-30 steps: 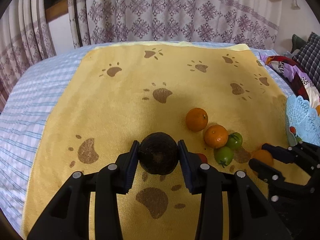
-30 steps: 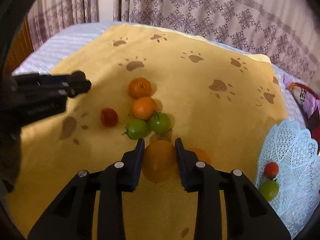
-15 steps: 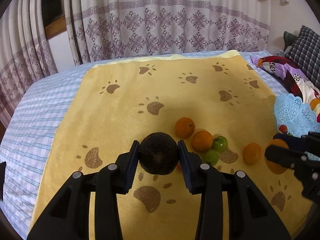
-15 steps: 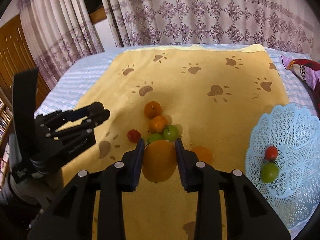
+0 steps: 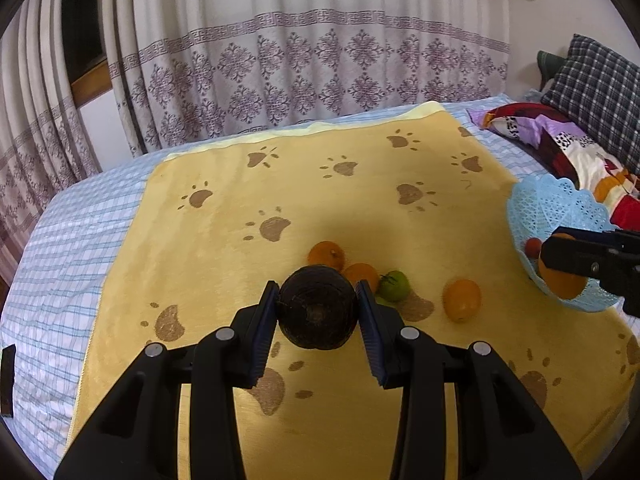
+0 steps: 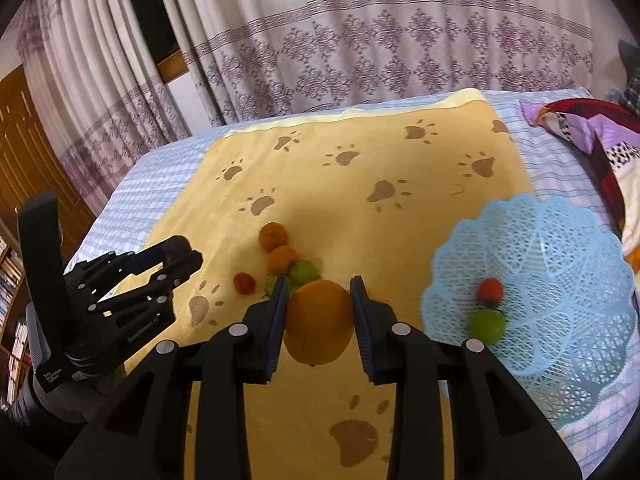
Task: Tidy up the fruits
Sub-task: 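Carry the plum and orange tomato to the blue basket and release both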
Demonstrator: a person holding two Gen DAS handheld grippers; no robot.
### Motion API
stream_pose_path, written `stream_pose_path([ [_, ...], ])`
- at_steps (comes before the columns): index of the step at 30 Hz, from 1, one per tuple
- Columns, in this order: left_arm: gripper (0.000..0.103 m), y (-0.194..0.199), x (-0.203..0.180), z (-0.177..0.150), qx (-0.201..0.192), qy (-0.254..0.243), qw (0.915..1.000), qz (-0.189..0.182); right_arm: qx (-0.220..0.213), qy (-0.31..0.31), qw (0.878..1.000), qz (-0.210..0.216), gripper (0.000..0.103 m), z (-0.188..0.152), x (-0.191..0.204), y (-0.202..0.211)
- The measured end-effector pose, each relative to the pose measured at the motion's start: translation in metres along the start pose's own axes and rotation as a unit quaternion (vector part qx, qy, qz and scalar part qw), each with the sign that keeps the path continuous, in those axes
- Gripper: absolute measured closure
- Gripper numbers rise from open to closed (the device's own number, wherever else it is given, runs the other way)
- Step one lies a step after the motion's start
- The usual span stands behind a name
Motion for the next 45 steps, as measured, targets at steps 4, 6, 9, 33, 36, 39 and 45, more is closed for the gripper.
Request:
stream_pose_path([
  [4, 0.064, 0.002, -0.009, 0.002, -0.001, -0.008, 0.9999, -0.005, -0.002, -0.018, 1.000, -0.013, 0.071, -0.002, -0.021, 0.008],
  [6, 0.064, 0.002, -0.013, 0.002, 0.000, -0.011, 0.9999, -0.008, -0.005, -0.031, 0.999, -0.021, 0.071, -0.003, -0.034, 0.011],
  [9, 0.064, 0.000, -0.019, 0.003, 0.005, -0.008, 0.9997, -0.021, -0.008, -0.059, 0.998, -0.032, 0.071, -0.004, -0.057, 0.016],
  [33, 0.064, -0.006, -0.107, 0.022, 0.021, -0.044, 0.9895, -0.136, -0.022, -0.174, 0.975, -0.139, 0.070, -0.006, -0.149, 0.025],
  [36, 0.064, -0.004, -0.125, 0.025, 0.021, -0.054, 0.9857, -0.158, -0.026, -0.184, 0.973, -0.141, 0.069, -0.005, -0.152, 0.028],
  [39, 0.064, -0.004, -0.144, 0.028, 0.024, -0.061, 0.9806, -0.185, -0.029, -0.200, 0.969, -0.144, 0.069, -0.005, -0.160, 0.030],
  [45, 0.064, -0.007, -0.173, 0.032, 0.032, -0.067, 0.9713, -0.226, -0.034, -0.222, 0.964, -0.144, 0.056, -0.005, -0.172, 0.033],
])
Point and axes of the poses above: each gripper's, at about its wrist camera, not at the fingertips, and y roughly against the way its jaws point, x to its left, z to its top, the point moved 5 cm from there along -y, roughly the way its jaws point, and after that the axes turned 5 degrees about -y, right-handed, at the moved point
